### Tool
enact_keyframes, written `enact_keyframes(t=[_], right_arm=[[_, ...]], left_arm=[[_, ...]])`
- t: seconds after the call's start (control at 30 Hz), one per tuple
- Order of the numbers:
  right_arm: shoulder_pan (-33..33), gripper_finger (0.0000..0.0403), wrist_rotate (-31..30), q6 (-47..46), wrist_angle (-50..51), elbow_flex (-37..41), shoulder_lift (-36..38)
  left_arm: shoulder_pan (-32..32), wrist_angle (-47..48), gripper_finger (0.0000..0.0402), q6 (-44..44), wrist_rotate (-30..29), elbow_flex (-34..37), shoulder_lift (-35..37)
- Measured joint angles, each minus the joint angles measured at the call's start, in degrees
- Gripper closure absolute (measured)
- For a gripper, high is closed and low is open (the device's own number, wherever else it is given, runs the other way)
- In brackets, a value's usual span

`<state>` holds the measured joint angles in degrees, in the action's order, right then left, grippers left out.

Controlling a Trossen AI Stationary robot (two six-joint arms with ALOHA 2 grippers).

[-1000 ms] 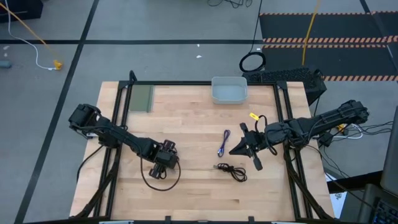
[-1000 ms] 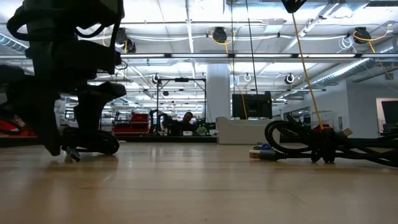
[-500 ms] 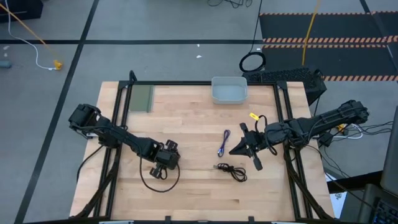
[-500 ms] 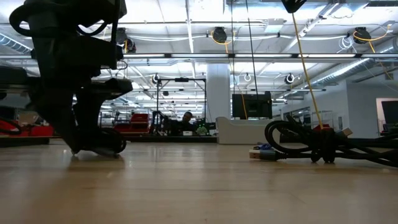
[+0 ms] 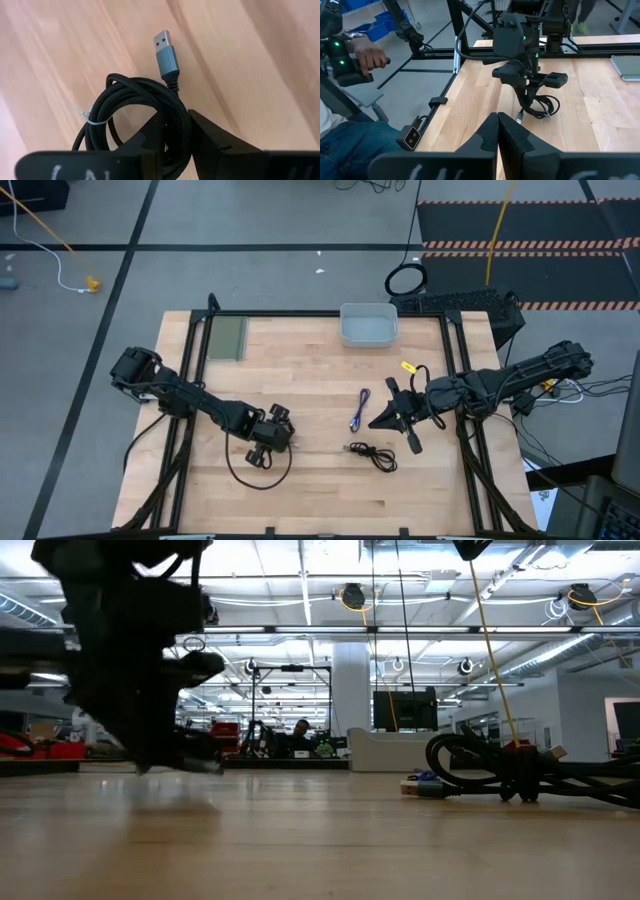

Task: Pick and place USB-C Cables
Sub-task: Put the left black charger cable into the white bin

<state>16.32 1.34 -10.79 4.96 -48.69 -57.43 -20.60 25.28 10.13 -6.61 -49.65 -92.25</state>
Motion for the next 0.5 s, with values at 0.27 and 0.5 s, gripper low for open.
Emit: enact_keyframes(t=[0.27,0.5], right_arm=[[-0.2,0.0403,0.0,3.4,-0.1,1.7,0.0],[-1.5,0.0403,-5.4,8.9,0.0,3.2,0.0]], left_arm=[[0.6,0.2,0.0328,4.1,-4.0,-5.4,0.0],[3.6,1.1,0.0328,7.6,-5.9,-12.6,0.0]])
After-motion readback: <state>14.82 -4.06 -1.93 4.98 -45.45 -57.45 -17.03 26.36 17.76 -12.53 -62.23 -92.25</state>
